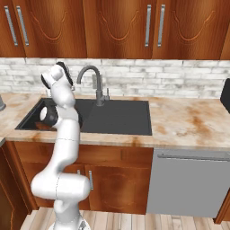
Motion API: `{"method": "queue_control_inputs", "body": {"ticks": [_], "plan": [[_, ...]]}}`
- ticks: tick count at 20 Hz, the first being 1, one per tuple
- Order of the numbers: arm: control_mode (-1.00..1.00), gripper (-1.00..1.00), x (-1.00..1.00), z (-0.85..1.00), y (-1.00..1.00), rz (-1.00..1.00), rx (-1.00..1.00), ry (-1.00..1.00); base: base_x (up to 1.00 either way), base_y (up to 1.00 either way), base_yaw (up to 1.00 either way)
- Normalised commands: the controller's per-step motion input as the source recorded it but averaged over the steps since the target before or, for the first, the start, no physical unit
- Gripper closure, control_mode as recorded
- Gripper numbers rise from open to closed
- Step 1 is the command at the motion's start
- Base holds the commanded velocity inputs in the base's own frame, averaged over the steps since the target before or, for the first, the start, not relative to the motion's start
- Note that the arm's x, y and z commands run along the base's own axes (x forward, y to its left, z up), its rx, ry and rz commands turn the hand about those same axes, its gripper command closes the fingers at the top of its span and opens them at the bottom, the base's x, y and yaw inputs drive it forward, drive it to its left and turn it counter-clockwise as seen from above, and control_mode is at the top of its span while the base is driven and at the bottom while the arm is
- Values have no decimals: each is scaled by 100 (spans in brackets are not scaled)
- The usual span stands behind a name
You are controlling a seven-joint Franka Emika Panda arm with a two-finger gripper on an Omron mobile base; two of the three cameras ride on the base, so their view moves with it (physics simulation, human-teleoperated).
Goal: Move the cutting board and knife to the sink. Then move spray from the cabinet to the counter.
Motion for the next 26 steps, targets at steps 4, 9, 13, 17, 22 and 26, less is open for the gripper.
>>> {"method": "queue_control_inputs", "body": {"ticks": [4, 9, 13, 17, 22, 26], "plan": [[-100, -100, -76, 37, 0, -14, 0, -13, 0, 0, 0], [-100, -100, -94, 6, 0, -9, -19, -30, 0, 0, 0], [-100, -100, -95, -7, -15, 0, -35, -37, 0, 0, 0], [-100, -100, -100, -16, -47, 0, -17, -40, 0, 0, 0], [-100, -100, -100, 3, -56, 0, -1, -42, 0, 0, 0], [-100, -100, -100, 23, -54, 0, 0, -33, 0, 0, 0]]}}
